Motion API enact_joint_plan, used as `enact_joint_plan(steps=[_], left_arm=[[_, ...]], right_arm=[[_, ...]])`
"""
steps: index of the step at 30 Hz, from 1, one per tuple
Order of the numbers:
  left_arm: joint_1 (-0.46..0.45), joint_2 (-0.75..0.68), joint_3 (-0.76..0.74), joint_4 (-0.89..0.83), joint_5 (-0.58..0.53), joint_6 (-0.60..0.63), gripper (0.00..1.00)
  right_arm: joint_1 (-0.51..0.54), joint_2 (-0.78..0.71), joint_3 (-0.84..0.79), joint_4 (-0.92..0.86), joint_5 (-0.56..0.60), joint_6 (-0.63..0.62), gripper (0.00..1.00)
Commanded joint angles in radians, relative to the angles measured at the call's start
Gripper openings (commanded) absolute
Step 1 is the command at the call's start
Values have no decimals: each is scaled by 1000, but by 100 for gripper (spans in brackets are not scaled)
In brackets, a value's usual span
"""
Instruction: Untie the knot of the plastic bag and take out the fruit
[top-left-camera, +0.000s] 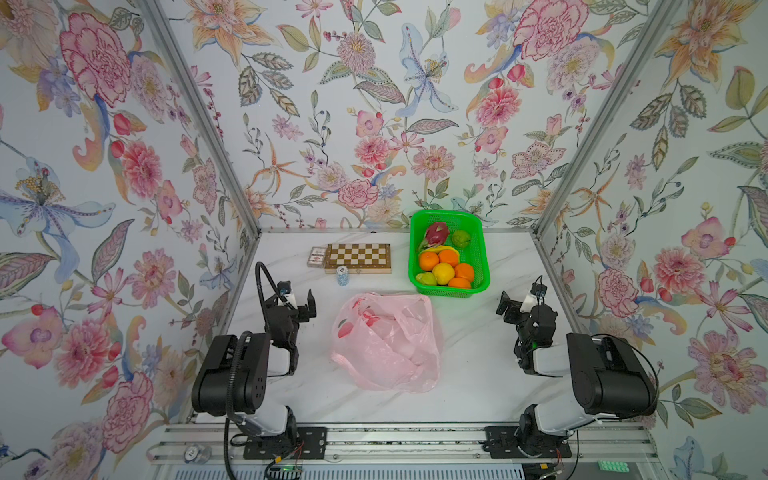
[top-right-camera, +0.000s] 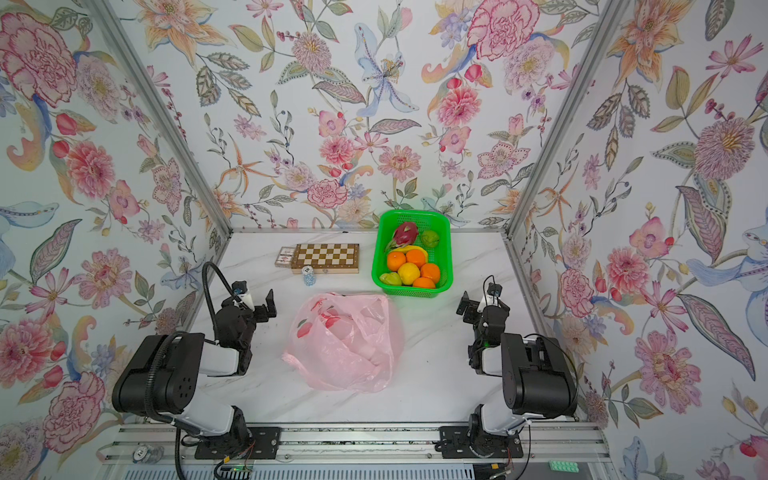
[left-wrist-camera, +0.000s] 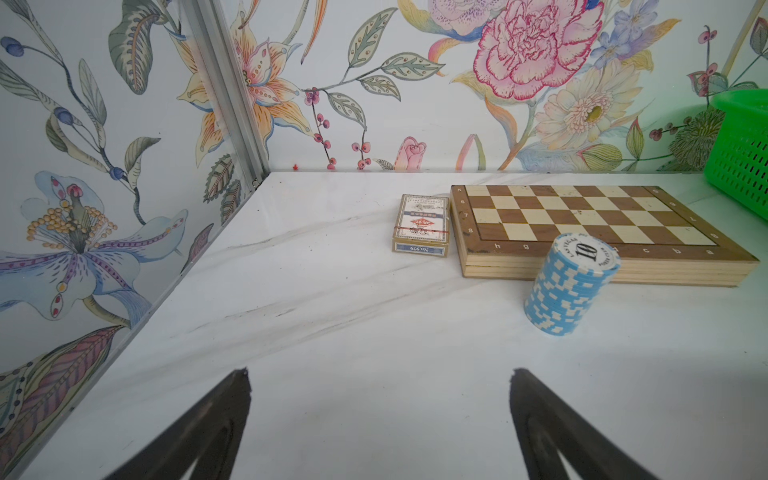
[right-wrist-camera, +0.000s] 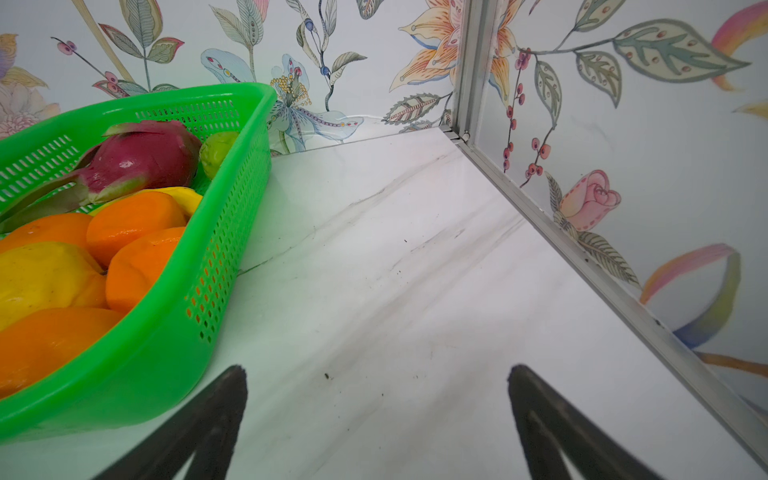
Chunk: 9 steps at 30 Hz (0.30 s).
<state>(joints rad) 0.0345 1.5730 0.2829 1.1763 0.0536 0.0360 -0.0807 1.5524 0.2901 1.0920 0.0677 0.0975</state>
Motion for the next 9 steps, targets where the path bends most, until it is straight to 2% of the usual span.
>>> enact_joint_plan(steps=[1, 9], left_arm=[[1, 1, -10, 38, 19, -13, 99], [1, 1, -10, 38, 19, -13, 99]], right_arm=[[-8, 6, 29, -23, -26, 2, 99], [-13, -1, 12, 2, -32, 5, 99]])
